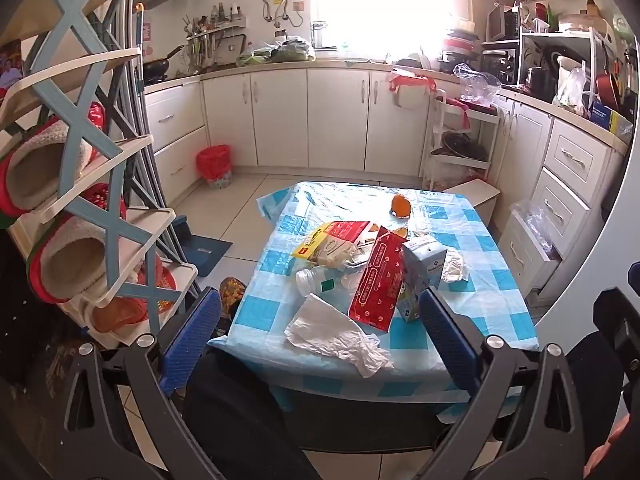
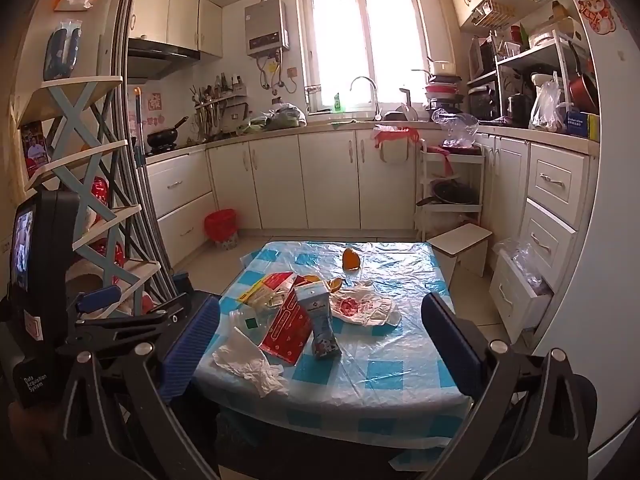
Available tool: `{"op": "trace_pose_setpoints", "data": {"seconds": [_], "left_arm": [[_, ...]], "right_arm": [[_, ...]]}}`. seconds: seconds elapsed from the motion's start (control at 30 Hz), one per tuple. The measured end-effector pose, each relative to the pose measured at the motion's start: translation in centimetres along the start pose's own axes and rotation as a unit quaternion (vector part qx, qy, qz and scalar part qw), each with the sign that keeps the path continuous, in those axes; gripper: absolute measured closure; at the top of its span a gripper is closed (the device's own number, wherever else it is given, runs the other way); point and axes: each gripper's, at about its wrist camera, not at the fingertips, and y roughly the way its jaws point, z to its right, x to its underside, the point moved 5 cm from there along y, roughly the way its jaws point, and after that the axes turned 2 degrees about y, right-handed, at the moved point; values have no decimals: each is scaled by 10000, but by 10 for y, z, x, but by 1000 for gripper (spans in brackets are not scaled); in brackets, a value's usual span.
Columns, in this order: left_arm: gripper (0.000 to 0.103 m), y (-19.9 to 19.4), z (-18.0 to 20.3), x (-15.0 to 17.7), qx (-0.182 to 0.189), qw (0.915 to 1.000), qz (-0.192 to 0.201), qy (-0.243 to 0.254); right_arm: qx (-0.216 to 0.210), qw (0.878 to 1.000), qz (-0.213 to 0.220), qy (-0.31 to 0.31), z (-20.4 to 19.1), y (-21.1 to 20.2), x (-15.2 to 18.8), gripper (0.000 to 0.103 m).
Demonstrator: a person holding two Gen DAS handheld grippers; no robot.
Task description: Collect trash
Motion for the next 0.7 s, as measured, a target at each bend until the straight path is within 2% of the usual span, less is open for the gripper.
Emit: {"op": "trace_pose_setpoints", "data": {"seconds": [0.7], "left_arm": [[8,0,0,3,5,10000,-27,0]], "right_arm": [[-10,9999,-116,24,2,7,5,6]]}}
